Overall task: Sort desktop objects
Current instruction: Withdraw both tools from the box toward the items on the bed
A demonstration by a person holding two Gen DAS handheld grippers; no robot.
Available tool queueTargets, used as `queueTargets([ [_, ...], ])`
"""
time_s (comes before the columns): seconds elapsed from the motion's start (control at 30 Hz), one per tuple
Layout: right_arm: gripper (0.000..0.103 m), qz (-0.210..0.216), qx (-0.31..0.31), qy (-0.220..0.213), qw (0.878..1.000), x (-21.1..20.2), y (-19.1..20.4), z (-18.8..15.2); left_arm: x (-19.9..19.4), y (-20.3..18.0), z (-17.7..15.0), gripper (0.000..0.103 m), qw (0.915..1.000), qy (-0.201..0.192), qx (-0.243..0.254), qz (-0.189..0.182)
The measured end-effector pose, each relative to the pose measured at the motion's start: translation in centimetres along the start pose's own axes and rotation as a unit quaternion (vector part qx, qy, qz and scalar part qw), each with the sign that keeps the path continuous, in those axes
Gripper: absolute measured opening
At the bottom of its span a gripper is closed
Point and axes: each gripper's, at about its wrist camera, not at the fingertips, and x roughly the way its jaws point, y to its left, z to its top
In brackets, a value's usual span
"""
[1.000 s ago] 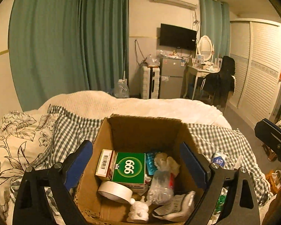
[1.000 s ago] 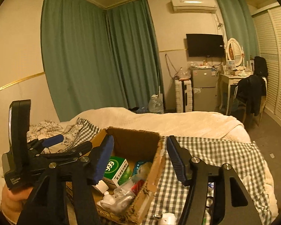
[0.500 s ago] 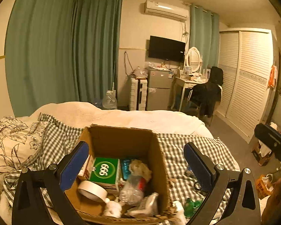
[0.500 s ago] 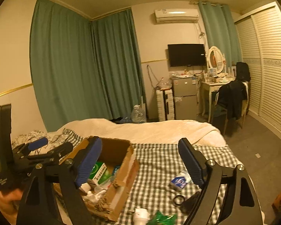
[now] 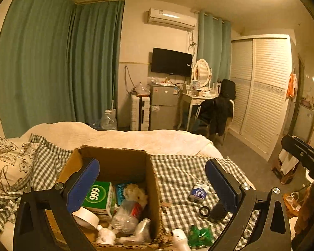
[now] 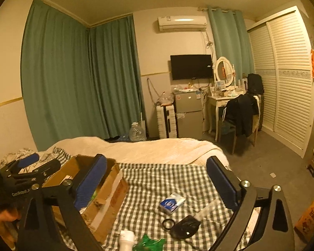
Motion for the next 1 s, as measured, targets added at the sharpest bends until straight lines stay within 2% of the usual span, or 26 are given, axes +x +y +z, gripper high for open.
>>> queueTargets([
  [0.2,0.103,-0.009,-0.003,-0.001,1.0,-0.4,-1.2,-0.1,0.7,-2.0,-0.9,0.103,0.9996,0.004,0.003,-0.028],
  [0.4,0.103,-0.02,-0.016,0.015,1.0,0.0,-2.3,-0.9,1.7,-4.9,-2.5,0.103,0.9973,0.015,0.042,-0.059],
  [0.53,0.103,-0.025,-0.02,0.024,0.999,0.6,-3.3,-1.5,2.9,-7.0,-4.2,0.103,0.9935,0.047,0.048,-0.092],
  [0.67,0.103,-0.046,-0.017,0.034,0.998,1.5,-4.7,-2.1,4.7,-9.0,-6.3,0.103,0.9895,0.072,0.061,-0.109],
  [0.9,0.103,-0.06,0.004,0.061,0.996,3.0,-7.5,-3.3,8.4,-12.0,-10.4,0.103,0.9801,0.126,0.1,-0.117],
  [1.0,0.103,-0.041,0.016,0.093,0.995,4.4,-8.4,-4.3,9.4,-12.4,-11.6,0.102,0.9768,0.144,0.109,-0.115],
])
